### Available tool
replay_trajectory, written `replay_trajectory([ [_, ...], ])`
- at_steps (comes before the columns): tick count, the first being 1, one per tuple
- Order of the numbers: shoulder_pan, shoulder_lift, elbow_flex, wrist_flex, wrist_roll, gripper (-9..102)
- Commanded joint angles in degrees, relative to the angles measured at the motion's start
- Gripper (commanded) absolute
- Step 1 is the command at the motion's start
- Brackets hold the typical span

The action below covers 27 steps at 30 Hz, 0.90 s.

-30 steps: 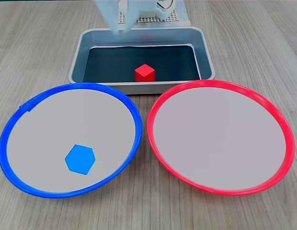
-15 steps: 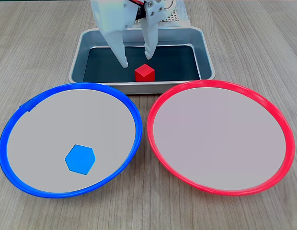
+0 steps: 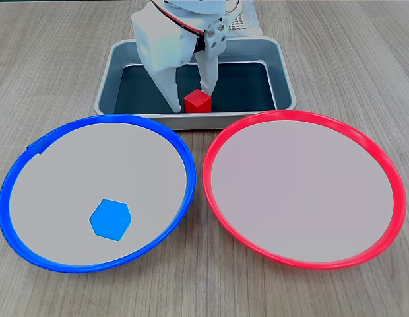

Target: Move two blocks tray to matching dishes

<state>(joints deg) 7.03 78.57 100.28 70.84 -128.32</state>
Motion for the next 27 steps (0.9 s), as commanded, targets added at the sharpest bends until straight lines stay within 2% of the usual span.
replay_trajectory([
  [1,-1.05,0.09,0.35,-2.29,-0.09,18],
  [4,-1.93,-0.18,0.44,-3.25,0.44,16],
  [6,-2.29,-0.18,0.44,-3.34,0.62,3],
  [7,-2.46,0.00,0.53,-3.25,0.70,1],
  [10,-2.72,1.67,0.00,-0.18,2.20,0],
  [11,-2.72,2.64,-0.97,2.99,3.08,0],
  [15,-4.75,5.36,-14.77,28.83,11.95,0],
  [16,-6.94,4.92,-20.57,35.33,18.46,0],
  [17,-9.40,4.39,-24.26,36.91,26.46,0],
  [18,-13.54,2.55,-29.97,34.80,41.48,0],
  [21,-17.31,-2.02,-37.00,22.06,65.48,0],
  [25,-18.90,-6.50,-38.06,2.99,81.56,0],
  [27,-18.98,-8.00,-34.28,-11.25,88.15,0],
])
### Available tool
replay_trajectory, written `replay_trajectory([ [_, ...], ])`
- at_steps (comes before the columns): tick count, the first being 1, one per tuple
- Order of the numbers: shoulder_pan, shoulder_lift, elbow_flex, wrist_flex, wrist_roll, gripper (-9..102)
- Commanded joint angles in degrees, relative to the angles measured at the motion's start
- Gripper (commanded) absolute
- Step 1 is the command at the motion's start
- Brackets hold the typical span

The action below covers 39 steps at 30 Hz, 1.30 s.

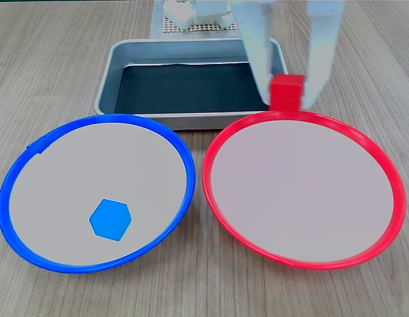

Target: Move two blocks tray to matching dishes

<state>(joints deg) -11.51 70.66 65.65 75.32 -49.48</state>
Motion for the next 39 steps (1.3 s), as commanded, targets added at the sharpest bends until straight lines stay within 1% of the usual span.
replay_trajectory([
  [1,-0.26,-0.79,2.46,-22.59,11.78,0],
  [3,0.35,-1.93,5.19,-31.99,15.64,0],
  [4,0.70,-2.55,6.15,-35.42,16.96,3],
  [5,1.14,-3.34,7.56,-39.02,18.37,16],
  [6,1.23,-3.34,8.61,-40.17,17.84,26],
  [7,1.32,-3.34,9.49,-41.04,17.23,33],
  [8,1.67,-2.72,10.90,-42.01,16.79,36],
  [10,1.93,-1.32,13.01,-42.80,16.35,33],
  [13,2.29,1.76,16.52,-43.07,15.82,26],
  [14,2.37,3.25,18.02,-43.15,15.64,22],
  [15,2.37,4.92,19.42,-43.07,15.73,11],
  [16,2.37,6.86,21.01,-42.80,15.82,2],
  [17,2.37,9.14,22.68,-42.71,16.08,0],
  [18,2.46,12.22,24.96,-43.15,17.67,0],
  [20,3.60,18.81,30.23,-48.16,22.59,0],
  [22,4.57,27.07,35.24,-48.34,27.69,4],
  [23,4.92,31.90,38.06,-46.32,28.74,4],
  [24,5.54,39.20,44.47,-47.11,29.00,4],
  [25,6.15,44.56,50.10,-50.45,31.20,4],
  [26,7.38,50.80,57.92,-57.13,39.46,2],
  [27,8.61,57.22,66.01,-63.46,45.09,0],
  [28,9.49,62.31,72.69,-68.12,48.16,0],
  [29,10.37,66.88,78.93,-71.63,51.77,0],
  [30,10.90,71.19,84.29,-73.04,53.53,0],
  [32,11.78,80.51,94.75,-71.46,53.88,0],
  [33,12.30,85.43,98.61,-68.03,53.88,0],
  [34,12.92,91.76,102.04,-61.70,53.79,0],
  [35,13.36,95.80,103.71,-57.30,53.70,0],
  [36,13.71,98.70,105.12,-54.23,53.61,0],
  [38,14.06,102.66,107.49,-51.06,53.53,0],
  [39,14.15,104.24,107.49,-47.72,53.09,0],
])
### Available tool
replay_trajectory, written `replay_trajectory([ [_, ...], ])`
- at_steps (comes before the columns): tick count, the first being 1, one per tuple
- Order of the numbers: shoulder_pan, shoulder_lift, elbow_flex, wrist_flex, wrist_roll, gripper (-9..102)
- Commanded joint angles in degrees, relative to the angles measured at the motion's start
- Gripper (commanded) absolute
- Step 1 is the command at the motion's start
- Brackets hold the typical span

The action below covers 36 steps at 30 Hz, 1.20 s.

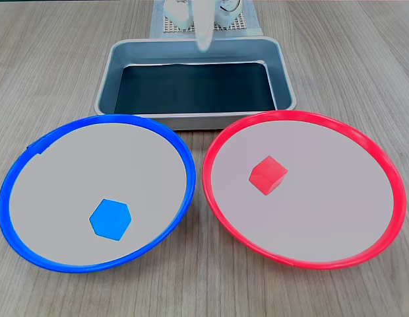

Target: Move two blocks tray to matching dishes

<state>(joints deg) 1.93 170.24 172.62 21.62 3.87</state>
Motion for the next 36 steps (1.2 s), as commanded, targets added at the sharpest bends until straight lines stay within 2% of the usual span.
replay_trajectory([
  [1,0.79,6.59,0.62,9.67,-0.53,0],
  [5,1.05,18.28,0.62,29.00,-1.14,0],
  [9,1.23,20.48,0.62,35.42,-2.90,0],
  [15,1.41,20.48,0.62,35.42,-2.64,0],
  [17,1.32,20.48,0.62,35.42,-2.81,3],
  [19,1.14,20.48,0.62,35.42,-2.99,0],
  [36,1.14,20.48,0.62,35.42,-3.08,0],
])
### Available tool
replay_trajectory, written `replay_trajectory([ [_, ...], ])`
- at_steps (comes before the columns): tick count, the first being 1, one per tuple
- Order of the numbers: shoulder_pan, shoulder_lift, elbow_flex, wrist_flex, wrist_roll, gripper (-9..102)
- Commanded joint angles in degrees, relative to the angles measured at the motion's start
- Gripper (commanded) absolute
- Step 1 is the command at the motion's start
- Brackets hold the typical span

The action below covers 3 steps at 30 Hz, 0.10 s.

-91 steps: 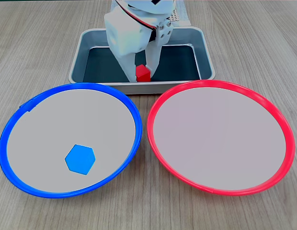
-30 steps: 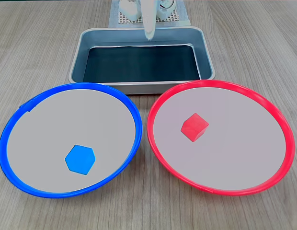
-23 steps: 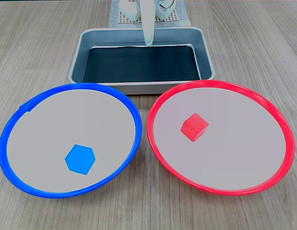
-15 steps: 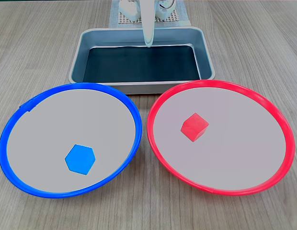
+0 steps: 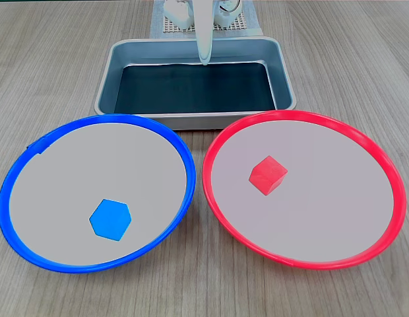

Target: Move two blocks tray to matching dishes

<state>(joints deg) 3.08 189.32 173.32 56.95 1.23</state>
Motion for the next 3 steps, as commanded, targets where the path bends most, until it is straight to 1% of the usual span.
replay_trajectory([
  [1,0.00,1.41,-0.09,0.09,-0.44,0],
  [3,0.00,1.41,-0.09,0.09,-0.44,0],
])
